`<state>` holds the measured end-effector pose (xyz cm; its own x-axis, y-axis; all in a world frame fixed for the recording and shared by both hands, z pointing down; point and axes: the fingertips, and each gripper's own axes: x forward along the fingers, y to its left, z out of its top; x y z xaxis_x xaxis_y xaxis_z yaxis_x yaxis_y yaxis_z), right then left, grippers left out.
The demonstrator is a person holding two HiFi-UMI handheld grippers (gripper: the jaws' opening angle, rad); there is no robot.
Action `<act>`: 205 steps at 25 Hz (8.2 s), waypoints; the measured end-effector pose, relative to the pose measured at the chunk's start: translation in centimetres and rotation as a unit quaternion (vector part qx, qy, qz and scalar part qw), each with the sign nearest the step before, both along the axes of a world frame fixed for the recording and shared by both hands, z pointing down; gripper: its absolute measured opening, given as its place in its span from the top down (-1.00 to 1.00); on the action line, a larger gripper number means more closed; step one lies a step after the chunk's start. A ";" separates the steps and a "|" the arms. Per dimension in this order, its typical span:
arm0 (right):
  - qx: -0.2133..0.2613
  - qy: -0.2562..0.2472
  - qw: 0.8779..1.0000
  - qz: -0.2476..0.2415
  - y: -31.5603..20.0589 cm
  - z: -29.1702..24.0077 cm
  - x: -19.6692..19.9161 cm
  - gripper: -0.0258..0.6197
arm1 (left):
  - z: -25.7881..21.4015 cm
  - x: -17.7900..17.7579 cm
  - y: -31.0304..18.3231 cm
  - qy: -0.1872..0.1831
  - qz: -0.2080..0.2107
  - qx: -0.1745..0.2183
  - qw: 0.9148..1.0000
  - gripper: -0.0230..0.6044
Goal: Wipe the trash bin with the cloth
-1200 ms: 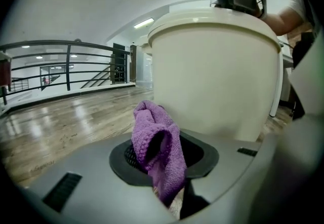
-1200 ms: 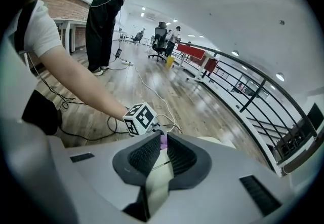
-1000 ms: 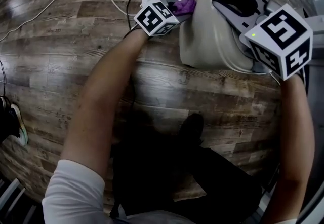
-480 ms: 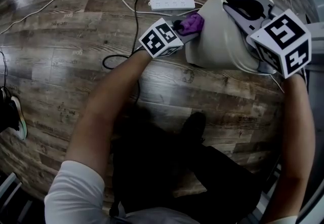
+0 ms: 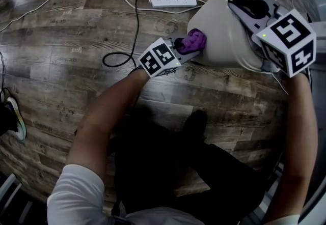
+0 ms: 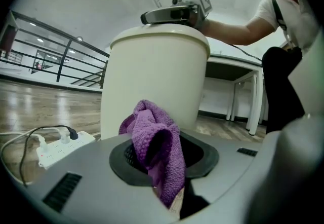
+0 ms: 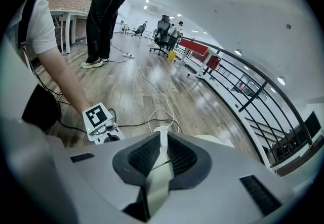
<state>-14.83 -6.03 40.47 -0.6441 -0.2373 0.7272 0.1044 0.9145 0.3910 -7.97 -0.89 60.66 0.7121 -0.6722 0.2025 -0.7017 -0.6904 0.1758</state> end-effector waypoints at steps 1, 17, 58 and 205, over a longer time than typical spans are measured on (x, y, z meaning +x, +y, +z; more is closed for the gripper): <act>0.001 0.000 1.000 0.000 0.0 0.0 0.0 0.78 | 0.1 0.4 0.5 0.003 0.005 0.000 1.000 0.57; 0.004 -0.004 1.000 0.000 0.2 -1.4 0.6 0.78 | 0.8 8.1 8.3 0.009 0.134 -0.013 0.991 0.57; -0.016 -0.006 0.999 -0.044 0.5 -0.5 0.2 0.78 | 13.6 -7.4 -12.1 0.017 -0.139 -0.167 0.976 0.57; -0.186 -0.193 0.922 0.281 20.9 -53.1 40.1 0.87 | -76.4 17.0 26.3 0.205 -0.146 -0.097 0.963 0.61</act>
